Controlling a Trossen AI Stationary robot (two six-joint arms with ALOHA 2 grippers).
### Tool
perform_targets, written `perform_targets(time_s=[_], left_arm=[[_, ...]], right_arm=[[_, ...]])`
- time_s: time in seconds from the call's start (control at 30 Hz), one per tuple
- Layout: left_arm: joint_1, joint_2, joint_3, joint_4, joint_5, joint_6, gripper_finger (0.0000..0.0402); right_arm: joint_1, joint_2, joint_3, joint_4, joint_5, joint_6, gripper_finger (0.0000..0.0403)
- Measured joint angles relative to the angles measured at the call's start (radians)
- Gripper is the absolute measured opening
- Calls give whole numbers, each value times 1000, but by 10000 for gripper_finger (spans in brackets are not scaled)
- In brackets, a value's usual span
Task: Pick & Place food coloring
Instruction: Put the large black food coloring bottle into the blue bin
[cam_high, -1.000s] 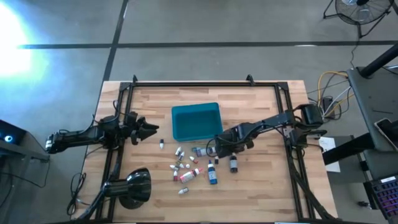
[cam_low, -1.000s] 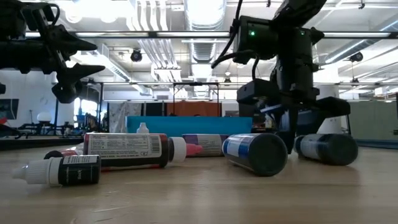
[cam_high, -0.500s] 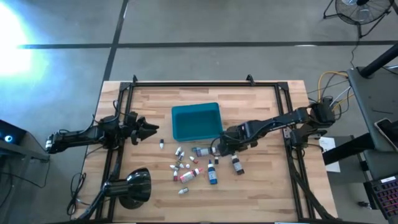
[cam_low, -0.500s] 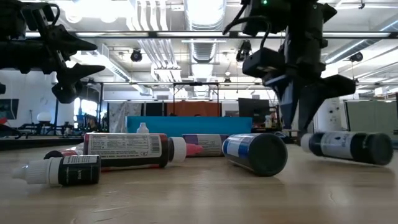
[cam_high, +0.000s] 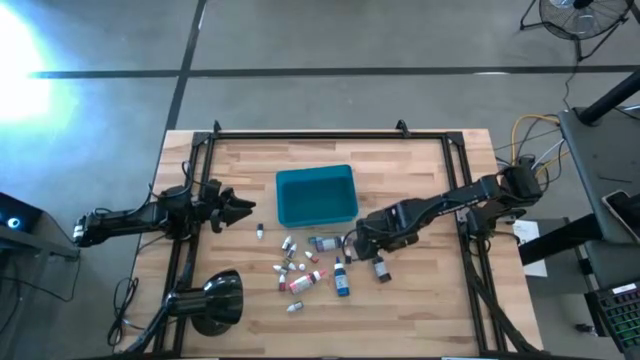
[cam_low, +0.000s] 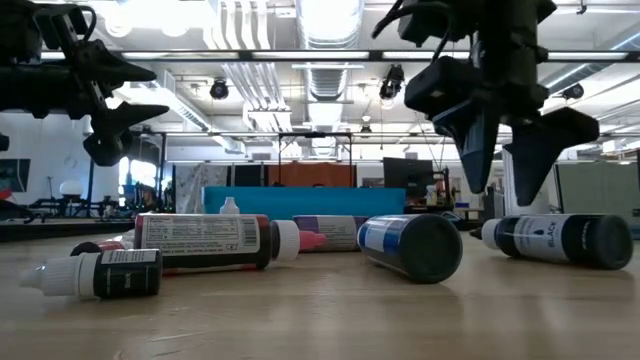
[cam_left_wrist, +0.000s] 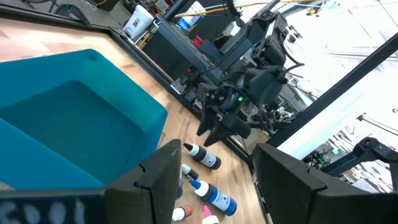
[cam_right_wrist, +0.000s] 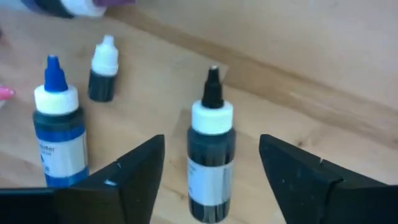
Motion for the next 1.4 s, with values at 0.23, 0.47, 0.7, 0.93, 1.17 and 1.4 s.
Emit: perform_targets(time_s=[0.23, 0.47, 0.7, 0.93, 1.17, 1.4], left_arm=[[0, 0, 0, -1, -8, 0, 179], [-1, 0, -1, 4, -9, 0, 179], [-1, 0, -1, 5, -12, 0, 179], [-1, 0, -1, 6, -13, 0, 179], [0, 0, -1, 6, -14, 0, 179], [0, 0, -1, 6, -15, 0, 179]], right_arm=[[4, 75, -20, 122, -23, 5, 269], [7, 137, 15, 94, 35, -37, 259], [11, 139, 20, 37, 18, -59, 226], [13, 139, 20, 40, 14, -52, 204], [13, 139, 20, 48, -6, -79, 142], [13, 127, 32, 49, 46, -110, 95]])
